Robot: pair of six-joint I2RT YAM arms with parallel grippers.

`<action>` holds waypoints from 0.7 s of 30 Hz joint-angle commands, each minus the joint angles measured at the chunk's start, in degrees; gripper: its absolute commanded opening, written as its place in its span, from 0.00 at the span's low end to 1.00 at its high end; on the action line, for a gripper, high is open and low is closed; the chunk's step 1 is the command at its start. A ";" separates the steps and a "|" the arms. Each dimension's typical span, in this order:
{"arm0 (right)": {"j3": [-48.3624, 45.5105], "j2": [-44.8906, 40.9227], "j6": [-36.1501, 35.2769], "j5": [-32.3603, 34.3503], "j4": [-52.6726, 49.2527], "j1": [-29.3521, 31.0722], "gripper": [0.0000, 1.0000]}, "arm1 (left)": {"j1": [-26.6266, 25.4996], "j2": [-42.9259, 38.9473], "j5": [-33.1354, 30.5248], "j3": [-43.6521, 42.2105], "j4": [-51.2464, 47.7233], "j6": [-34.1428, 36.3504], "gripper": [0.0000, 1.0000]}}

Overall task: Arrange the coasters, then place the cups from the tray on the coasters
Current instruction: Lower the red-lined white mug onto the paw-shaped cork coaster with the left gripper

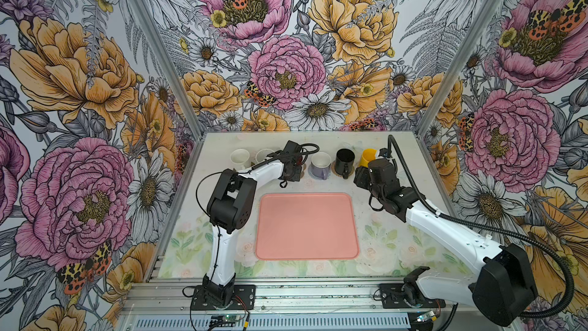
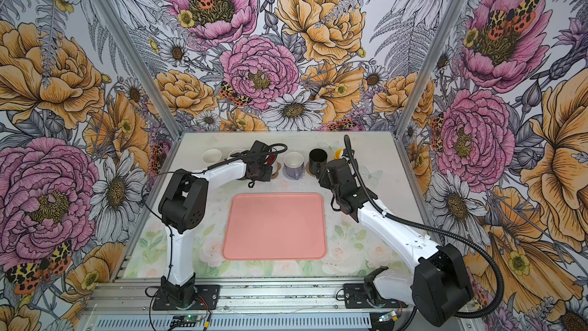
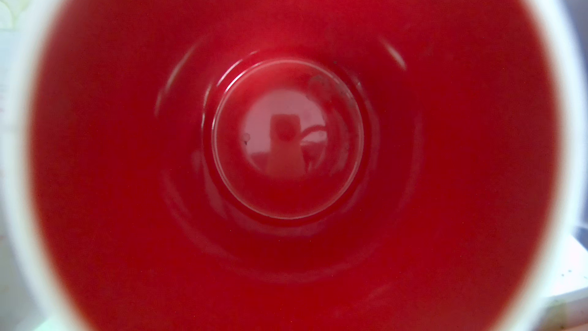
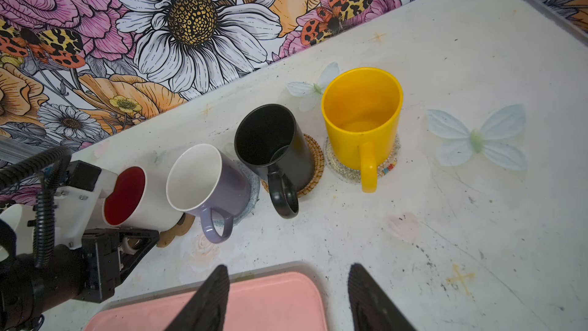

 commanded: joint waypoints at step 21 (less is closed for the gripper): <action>-0.47 0.32 0.45 -0.42 0.86 -0.42 0.62 | 0.58 0.91 -2.05 2.93 0.79 0.56 0.00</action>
